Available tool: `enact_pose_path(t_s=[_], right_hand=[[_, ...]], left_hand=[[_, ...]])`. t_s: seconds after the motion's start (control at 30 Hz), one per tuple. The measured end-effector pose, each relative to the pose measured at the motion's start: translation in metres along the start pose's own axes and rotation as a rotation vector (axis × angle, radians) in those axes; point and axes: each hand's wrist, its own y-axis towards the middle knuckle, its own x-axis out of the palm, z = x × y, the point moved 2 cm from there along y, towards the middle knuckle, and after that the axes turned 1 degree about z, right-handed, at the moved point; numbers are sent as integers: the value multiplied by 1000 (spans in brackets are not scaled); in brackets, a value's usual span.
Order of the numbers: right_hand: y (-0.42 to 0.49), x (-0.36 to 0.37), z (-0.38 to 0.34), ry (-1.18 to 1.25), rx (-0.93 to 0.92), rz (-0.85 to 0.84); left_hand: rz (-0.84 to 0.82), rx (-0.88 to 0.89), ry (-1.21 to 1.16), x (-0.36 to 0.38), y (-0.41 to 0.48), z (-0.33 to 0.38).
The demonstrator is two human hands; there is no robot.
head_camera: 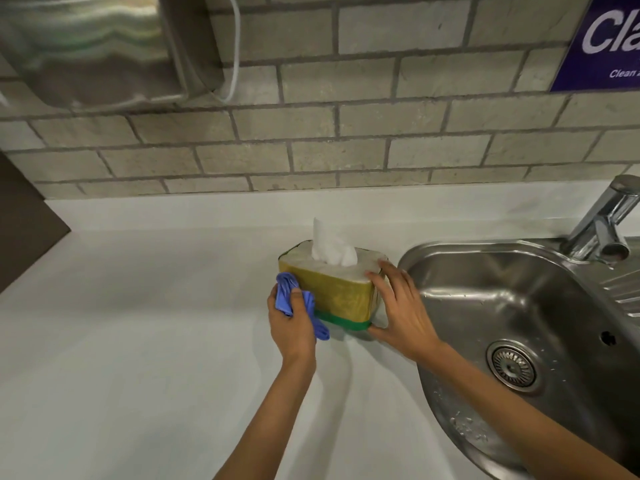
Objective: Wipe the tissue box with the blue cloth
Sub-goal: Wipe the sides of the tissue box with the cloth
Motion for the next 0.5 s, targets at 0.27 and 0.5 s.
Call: enact_pose_path(t_s=[0.27,0.5], right_hand=[[-18,10,-4,-312,-110,78],[-27,22,-12,-411,-245,140]], left_hand=[[10,-218,-102,4,4,-10],[-12,-301,-102,2,7,-18]])
